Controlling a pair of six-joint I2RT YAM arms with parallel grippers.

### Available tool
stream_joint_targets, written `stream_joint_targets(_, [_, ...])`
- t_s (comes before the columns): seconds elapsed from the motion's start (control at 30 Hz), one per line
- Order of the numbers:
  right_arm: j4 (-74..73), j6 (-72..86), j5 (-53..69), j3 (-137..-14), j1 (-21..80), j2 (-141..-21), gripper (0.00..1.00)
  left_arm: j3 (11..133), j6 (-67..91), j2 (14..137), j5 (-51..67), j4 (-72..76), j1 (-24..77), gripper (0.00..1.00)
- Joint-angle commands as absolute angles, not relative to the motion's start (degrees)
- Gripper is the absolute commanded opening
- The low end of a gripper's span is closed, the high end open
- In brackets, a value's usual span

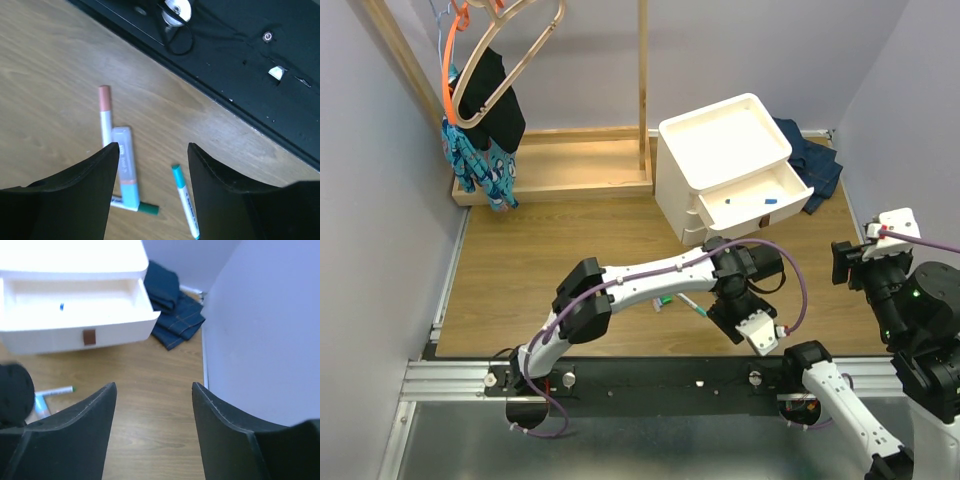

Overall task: Sort the stationery into containers
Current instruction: Pick up the pen from the center of the board.

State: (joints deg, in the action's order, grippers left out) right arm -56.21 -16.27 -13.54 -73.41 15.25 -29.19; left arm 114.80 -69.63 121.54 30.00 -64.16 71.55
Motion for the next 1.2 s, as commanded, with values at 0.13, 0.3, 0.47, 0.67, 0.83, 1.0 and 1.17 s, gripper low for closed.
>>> stream_joint_targets(0.13, [-51.14, -11.52, -20.13, -75.50, 11.87, -28.04, 0.72, 116.72, -69.17, 129.02, 24.17, -64.51, 70.49, 0.62])
stream_joint_targets(0.3, [-53.09, -9.76, -18.20, -74.45, 10.20, -26.37, 0.72, 119.35, -68.99, 132.53, 22.24, -64.25, 70.14, 0.61])
stream_joint_targets(0.47, [-53.00, -9.05, -16.88, -73.21, 9.58, -25.84, 0.72, 121.46, -68.64, 134.21, 21.53, -63.46, 69.26, 0.61])
stream_joint_targets(0.67, [-51.68, -8.70, -16.79, -71.37, 9.67, -25.75, 0.72, 124.63, -67.85, 137.80, 19.60, -63.98, 68.64, 0.61])
stream_joint_targets(0.83, [-51.68, -8.70, -16.79, -70.58, 9.67, -25.40, 0.72, 128.04, -68.29, 140.97, 17.75, -65.82, 68.29, 0.60])
stream_joint_targets(1.0, [-51.94, -8.79, -16.96, -70.23, 9.67, -25.05, 0.72, 129.02, -69.17, 143.00, 17.58, -68.90, 68.03, 0.57])
stream_joint_targets(1.17, [-51.59, -8.70, -17.58, -69.44, 9.67, -24.79, 0.72, 128.06, -69.26, 143.09, 18.01, -70.13, 68.03, 0.49])
